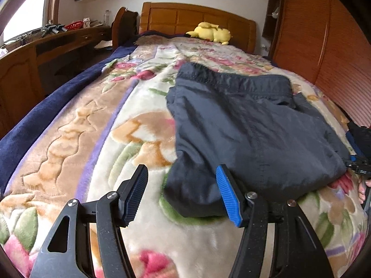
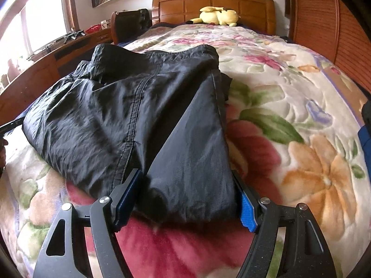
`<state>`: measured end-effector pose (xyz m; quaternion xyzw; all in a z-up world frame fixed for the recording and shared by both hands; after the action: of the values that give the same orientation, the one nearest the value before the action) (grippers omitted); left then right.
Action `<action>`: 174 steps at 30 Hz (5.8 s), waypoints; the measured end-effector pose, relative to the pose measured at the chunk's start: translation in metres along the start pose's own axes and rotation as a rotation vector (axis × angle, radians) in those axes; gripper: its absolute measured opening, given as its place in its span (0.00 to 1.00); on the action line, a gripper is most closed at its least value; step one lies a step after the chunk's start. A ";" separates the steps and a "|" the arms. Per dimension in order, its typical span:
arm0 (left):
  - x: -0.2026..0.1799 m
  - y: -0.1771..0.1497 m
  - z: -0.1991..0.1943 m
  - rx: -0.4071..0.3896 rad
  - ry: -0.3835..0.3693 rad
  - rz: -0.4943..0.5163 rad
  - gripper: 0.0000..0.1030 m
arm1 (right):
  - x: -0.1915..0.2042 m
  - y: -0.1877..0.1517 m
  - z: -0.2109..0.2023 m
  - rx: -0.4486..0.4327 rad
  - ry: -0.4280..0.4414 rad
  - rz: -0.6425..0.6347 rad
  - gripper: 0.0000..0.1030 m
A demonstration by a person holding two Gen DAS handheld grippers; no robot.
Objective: Fold large clothes
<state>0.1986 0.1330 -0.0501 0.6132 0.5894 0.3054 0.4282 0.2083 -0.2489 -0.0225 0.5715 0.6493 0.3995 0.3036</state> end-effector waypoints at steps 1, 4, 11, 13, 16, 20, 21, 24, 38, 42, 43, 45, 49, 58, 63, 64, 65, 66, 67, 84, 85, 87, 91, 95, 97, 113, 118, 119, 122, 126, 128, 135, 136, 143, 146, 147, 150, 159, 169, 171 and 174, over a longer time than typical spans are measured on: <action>-0.002 0.002 -0.003 -0.004 -0.009 -0.001 0.61 | 0.000 0.000 0.000 0.000 -0.001 -0.002 0.74; -0.012 0.005 -0.009 -0.017 -0.043 0.010 0.61 | 0.000 0.000 0.002 0.002 -0.002 -0.004 0.74; -0.021 -0.004 0.008 0.037 -0.025 0.055 0.61 | 0.002 -0.001 0.005 0.013 0.016 -0.003 0.67; -0.017 -0.007 0.012 0.060 -0.038 0.036 0.61 | 0.006 -0.001 0.005 0.013 0.041 -0.015 0.58; -0.014 -0.017 0.019 0.099 -0.061 0.015 0.60 | 0.012 -0.003 0.005 0.015 0.064 -0.031 0.46; -0.022 -0.020 0.018 0.106 -0.073 0.042 0.49 | 0.016 -0.003 0.004 0.007 0.067 -0.062 0.30; -0.025 -0.021 0.017 0.106 -0.079 0.050 0.41 | 0.017 -0.003 0.004 0.003 0.062 -0.070 0.28; -0.029 -0.019 0.011 0.094 -0.083 0.067 0.17 | 0.019 -0.003 0.000 -0.015 0.047 -0.084 0.22; -0.037 -0.017 -0.073 -0.056 -0.083 0.061 0.07 | 0.035 -0.009 -0.067 -0.107 0.032 -0.079 0.13; -0.044 -0.028 -0.105 -0.077 -0.104 0.069 0.07 | 0.038 -0.023 -0.091 -0.098 0.024 -0.102 0.13; -0.045 -0.031 -0.113 -0.085 -0.110 0.065 0.07 | 0.038 -0.026 -0.099 -0.094 0.023 -0.106 0.12; -0.048 -0.039 -0.128 -0.088 -0.116 0.072 0.07 | 0.038 -0.031 -0.117 -0.087 0.020 -0.125 0.12; -0.049 -0.055 -0.144 -0.081 -0.082 0.083 0.07 | 0.042 -0.044 -0.149 -0.065 0.037 -0.124 0.13; -0.046 -0.060 -0.144 -0.104 -0.068 0.075 0.07 | 0.043 -0.041 -0.155 -0.031 -0.006 -0.103 0.15; -0.045 -0.064 -0.145 -0.116 -0.070 0.069 0.07 | 0.044 -0.042 -0.157 -0.036 -0.056 -0.067 0.23; -0.044 -0.064 -0.145 -0.117 -0.072 0.067 0.07 | 0.042 -0.040 -0.159 -0.043 -0.056 -0.054 0.25; -0.045 -0.064 -0.145 -0.117 -0.071 0.065 0.08 | 0.042 -0.040 -0.160 -0.050 -0.058 -0.045 0.27; -0.044 -0.064 -0.146 -0.117 -0.074 0.061 0.08 | 0.041 -0.040 -0.161 -0.054 -0.063 -0.040 0.29; -0.043 -0.064 -0.146 -0.117 -0.076 0.056 0.09 | 0.041 -0.038 -0.164 -0.059 -0.072 -0.040 0.32; -0.032 -0.059 -0.138 -0.144 -0.057 0.017 0.40 | 0.024 0.018 -0.125 -0.107 -0.116 -0.074 0.48; -0.032 -0.060 -0.136 -0.141 -0.055 0.019 0.41 | 0.021 0.022 -0.114 -0.099 -0.118 -0.077 0.48; -0.034 -0.060 -0.134 -0.140 -0.051 0.029 0.43 | 0.015 0.030 -0.091 -0.076 -0.115 -0.076 0.48; -0.035 -0.061 -0.129 -0.131 -0.046 0.035 0.48 | 0.006 0.046 -0.046 -0.022 -0.098 -0.066 0.48; -0.035 -0.062 -0.123 -0.121 -0.043 0.039 0.52 | -0.005 0.058 -0.001 0.056 -0.093 -0.040 0.48; -0.036 -0.063 -0.121 -0.114 -0.041 0.047 0.53 | -0.008 0.061 0.020 0.091 -0.095 -0.032 0.48; -0.037 -0.060 -0.117 -0.112 -0.047 0.043 0.56 | -0.029 0.085 0.070 0.088 -0.022 0.027 0.06; -0.037 -0.059 -0.115 -0.117 -0.035 0.046 0.56 | -0.049 0.115 0.048 -0.094 -0.261 -0.002 0.06; -0.036 -0.059 -0.114 -0.114 -0.029 0.045 0.56 | -0.050 0.114 0.054 -0.066 -0.289 -0.018 0.06; -0.035 -0.060 -0.114 -0.109 -0.026 0.040 0.57 | -0.047 0.104 0.075 0.034 -0.337 -0.087 0.06; -0.035 -0.061 -0.112 -0.100 -0.023 0.046 0.57 | -0.036 0.106 0.077 0.074 -0.342 -0.092 0.10; -0.033 -0.062 -0.112 -0.096 -0.025 0.041 0.58 | -0.029 0.111 0.063 0.044 -0.328 -0.095 0.31; -0.030 -0.064 -0.112 -0.090 -0.022 0.039 0.60 | 0.012 0.080 -0.021 -0.060 -0.185 -0.099 0.63; -0.030 -0.064 -0.112 -0.090 -0.021 0.037 0.60 | 0.023 0.068 -0.030 -0.063 -0.160 -0.109 0.63; -0.028 -0.067 -0.111 -0.082 -0.011 0.036 0.62 | 0.063 -0.015 -0.088 -0.063 -0.055 -0.137 0.63; -0.028 -0.068 -0.110 -0.079 -0.007 0.035 0.63 | 0.058 -0.041 -0.099 -0.055 -0.061 -0.077 0.63; -0.027 -0.069 -0.111 -0.078 -0.005 0.035 0.64 | 0.056 -0.047 -0.102 -0.059 -0.075 -0.074 0.63; -0.027 -0.070 -0.110 -0.076 -0.001 0.036 0.64 | 0.051 -0.056 -0.113 -0.074 -0.099 -0.072 0.63; -0.026 -0.073 -0.109 -0.071 0.007 0.029 0.67 | 0.067 -0.079 -0.118 -0.062 -0.164 -0.121 0.65; -0.029 -0.069 -0.105 -0.074 -0.004 0.031 0.64 | 0.079 -0.084 -0.108 -0.121 -0.201 -0.147 0.65; -0.032 -0.067 -0.105 -0.070 -0.030 0.027 0.51 | 0.078 -0.085 -0.107 -0.123 -0.197 -0.145 0.65; -0.037 -0.062 -0.106 -0.070 -0.055 0.030 0.26 | 0.077 -0.085 -0.108 -0.126 -0.197 -0.147 0.65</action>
<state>0.0726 0.1101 -0.0533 0.6146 0.5572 0.3152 0.4609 0.0618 -0.1934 -0.0375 0.5387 0.6303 0.3579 0.4295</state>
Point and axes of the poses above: each gripper's, at about its wrist camera, not at the fingertips, and z roughly the way its jaws point, x to its left, y to its top, the point moved 6 cm from there along z, roughly the way its jaws point, and after that the axes turned 13 degrees about -x, right-handed, at the moved point
